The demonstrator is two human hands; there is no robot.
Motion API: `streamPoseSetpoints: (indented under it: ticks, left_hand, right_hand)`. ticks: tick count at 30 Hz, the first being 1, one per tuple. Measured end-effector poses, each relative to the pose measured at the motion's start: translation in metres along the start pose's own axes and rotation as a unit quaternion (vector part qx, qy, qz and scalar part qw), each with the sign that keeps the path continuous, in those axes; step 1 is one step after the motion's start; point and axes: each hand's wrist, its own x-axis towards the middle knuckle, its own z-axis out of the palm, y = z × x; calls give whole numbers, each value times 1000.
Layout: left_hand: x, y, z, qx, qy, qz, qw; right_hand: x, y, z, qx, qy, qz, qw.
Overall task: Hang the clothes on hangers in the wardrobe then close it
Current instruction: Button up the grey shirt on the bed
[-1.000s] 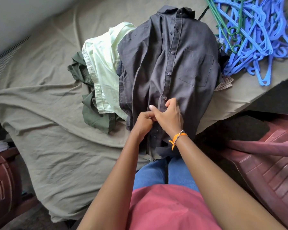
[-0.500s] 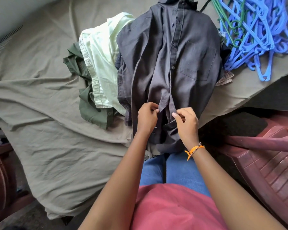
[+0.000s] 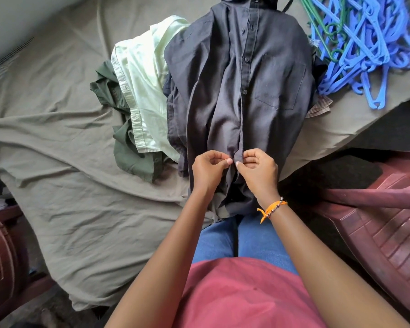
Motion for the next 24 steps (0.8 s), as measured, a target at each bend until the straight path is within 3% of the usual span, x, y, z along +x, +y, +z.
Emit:
streamPoseSetpoints:
  ticks: [4, 12, 16, 24]
  left_hand:
    - [-9, -3, 2, 19, 10, 33, 999]
    - [-8, -3, 3, 31, 26, 32, 999]
    - [-7, -1, 2, 22, 14, 27, 999]
    - [-12, 0, 0, 0, -40, 23, 999]
  right_hand:
    - [-7, -5, 0, -16, 26, -29, 999]
    - [-11, -4, -2, 18, -3, -31, 999]
    - [-10, 0, -4, 60, -27, -4, 998]
    - [-5, 0, -7, 1, -20, -49, 999]
